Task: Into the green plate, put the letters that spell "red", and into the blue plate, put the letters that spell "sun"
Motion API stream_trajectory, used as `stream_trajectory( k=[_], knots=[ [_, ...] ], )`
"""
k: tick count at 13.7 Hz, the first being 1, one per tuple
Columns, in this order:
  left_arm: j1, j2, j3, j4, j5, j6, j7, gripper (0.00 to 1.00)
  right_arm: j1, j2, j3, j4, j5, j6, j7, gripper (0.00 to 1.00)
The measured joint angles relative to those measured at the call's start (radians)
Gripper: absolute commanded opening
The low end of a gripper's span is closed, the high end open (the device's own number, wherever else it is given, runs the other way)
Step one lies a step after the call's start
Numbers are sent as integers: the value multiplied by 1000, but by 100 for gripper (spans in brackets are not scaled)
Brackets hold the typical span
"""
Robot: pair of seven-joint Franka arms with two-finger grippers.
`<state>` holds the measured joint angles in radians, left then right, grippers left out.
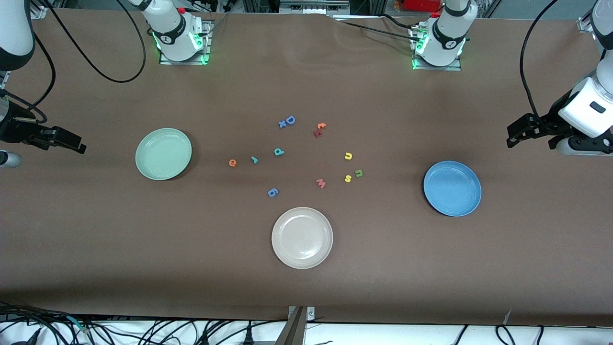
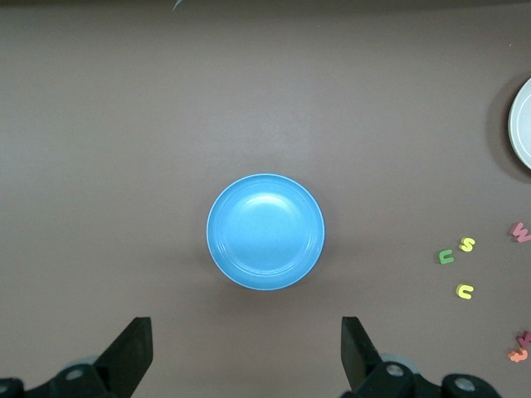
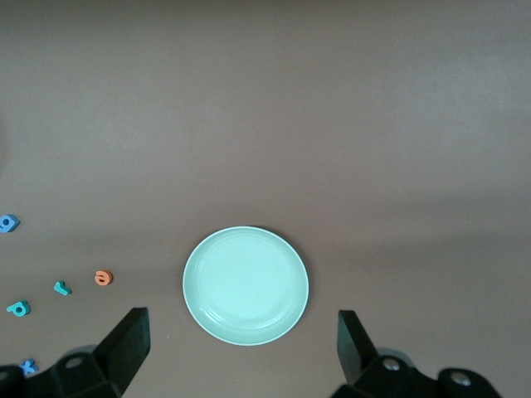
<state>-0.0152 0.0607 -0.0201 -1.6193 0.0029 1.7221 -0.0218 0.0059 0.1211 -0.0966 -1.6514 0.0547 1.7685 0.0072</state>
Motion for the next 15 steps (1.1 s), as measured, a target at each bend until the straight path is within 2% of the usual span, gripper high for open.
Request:
stream_trajectory(
  k=[15],
  knots=[
    [0,0,0,0,0,0,0,100,0,6,-1,-13,0,-15,1,100]
  ],
)
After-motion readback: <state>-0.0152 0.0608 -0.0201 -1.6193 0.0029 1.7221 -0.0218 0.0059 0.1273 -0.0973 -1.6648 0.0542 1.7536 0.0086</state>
